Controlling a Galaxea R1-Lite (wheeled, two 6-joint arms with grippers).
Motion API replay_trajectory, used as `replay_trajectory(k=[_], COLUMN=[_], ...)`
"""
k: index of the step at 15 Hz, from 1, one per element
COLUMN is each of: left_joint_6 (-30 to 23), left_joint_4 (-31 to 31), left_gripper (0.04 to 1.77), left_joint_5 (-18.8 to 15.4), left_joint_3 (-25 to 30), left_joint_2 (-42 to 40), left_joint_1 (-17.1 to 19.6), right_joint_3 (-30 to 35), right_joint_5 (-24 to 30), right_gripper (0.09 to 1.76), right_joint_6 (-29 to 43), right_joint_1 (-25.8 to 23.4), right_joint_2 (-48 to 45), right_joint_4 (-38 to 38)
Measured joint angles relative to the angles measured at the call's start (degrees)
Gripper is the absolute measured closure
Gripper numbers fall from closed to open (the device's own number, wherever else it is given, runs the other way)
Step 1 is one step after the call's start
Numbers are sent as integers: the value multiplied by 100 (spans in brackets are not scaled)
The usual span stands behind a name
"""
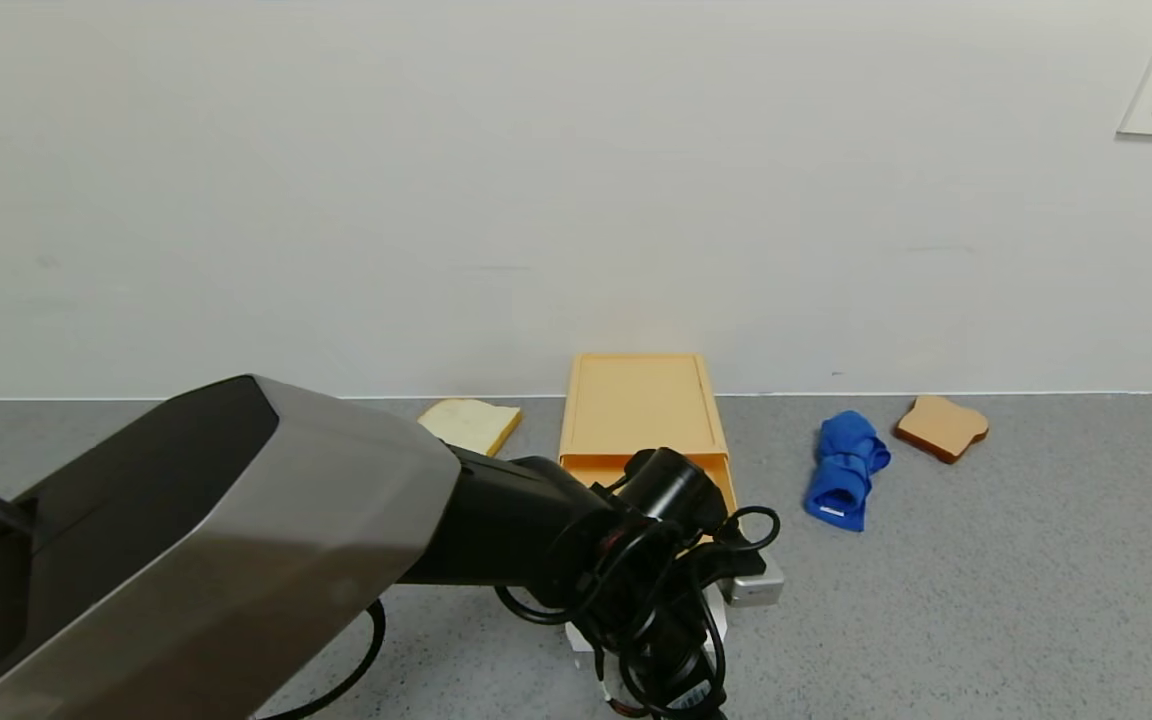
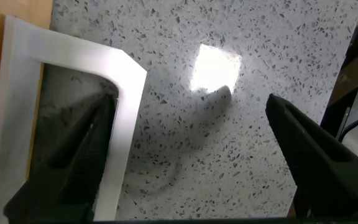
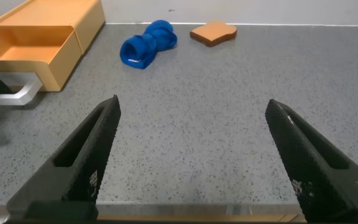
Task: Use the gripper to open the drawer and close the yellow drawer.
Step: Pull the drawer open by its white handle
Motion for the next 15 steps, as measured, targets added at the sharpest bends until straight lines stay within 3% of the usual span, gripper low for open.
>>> replay_trajectory(k=[15], left_joint_6=[-407], left_joint_4=[0], left_gripper=[8], left_joint_5=[28], left_joint_3=[261], left_joint_2=[-221], left_joint_1=[-182], right_joint_3=[0], right_joint_5=[-2], right_gripper=[14], right_joint_6=[2], right_joint_1=[0], right_joint_2=[0], right_joint_4=[0])
